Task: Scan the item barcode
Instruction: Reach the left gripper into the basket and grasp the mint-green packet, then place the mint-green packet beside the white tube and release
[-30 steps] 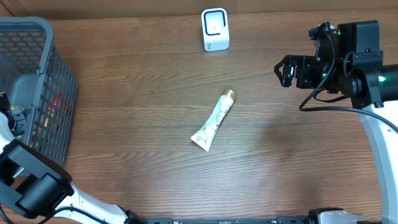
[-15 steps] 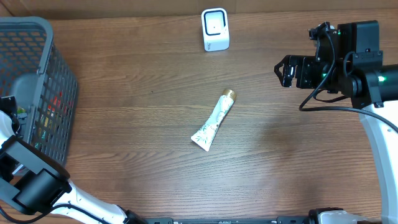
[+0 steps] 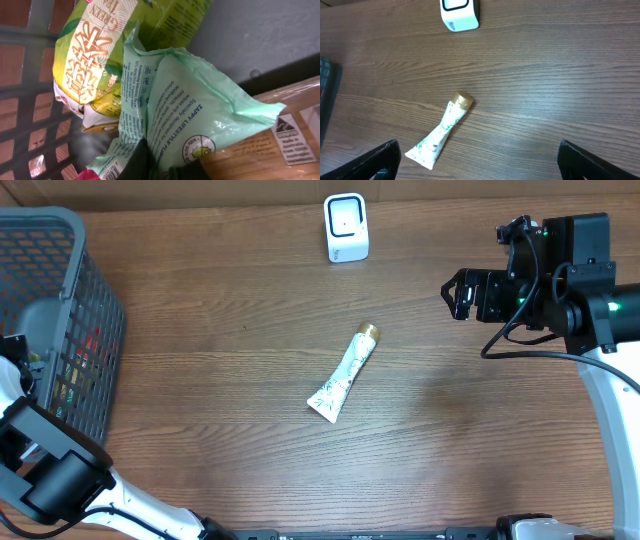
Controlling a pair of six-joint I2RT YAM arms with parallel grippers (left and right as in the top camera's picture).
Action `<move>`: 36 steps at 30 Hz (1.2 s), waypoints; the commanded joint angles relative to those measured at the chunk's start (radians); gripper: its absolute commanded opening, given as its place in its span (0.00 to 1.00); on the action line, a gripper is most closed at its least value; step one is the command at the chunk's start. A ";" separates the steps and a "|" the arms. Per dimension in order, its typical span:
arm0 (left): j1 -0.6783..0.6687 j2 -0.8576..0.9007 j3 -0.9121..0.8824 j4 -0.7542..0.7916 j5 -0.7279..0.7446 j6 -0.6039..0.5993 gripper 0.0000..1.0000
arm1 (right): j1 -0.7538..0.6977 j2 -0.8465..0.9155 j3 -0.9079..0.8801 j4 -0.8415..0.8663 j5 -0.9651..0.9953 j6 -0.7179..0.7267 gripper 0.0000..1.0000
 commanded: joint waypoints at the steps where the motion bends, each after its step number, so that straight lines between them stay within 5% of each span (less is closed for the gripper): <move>1: -0.031 -0.067 0.016 -0.018 0.001 -0.117 0.04 | 0.002 0.003 0.020 0.003 -0.006 0.003 1.00; 15: -0.125 -0.487 0.166 -0.140 0.043 -0.348 0.04 | 0.002 0.003 0.020 0.010 -0.006 0.003 1.00; 25: -0.344 -0.661 0.137 -0.291 0.741 -0.502 0.04 | 0.002 0.003 0.020 0.007 -0.009 0.003 1.00; 36: -0.877 -0.508 -0.175 -0.175 0.509 -0.546 0.04 | 0.002 0.003 0.020 0.010 -0.009 0.003 1.00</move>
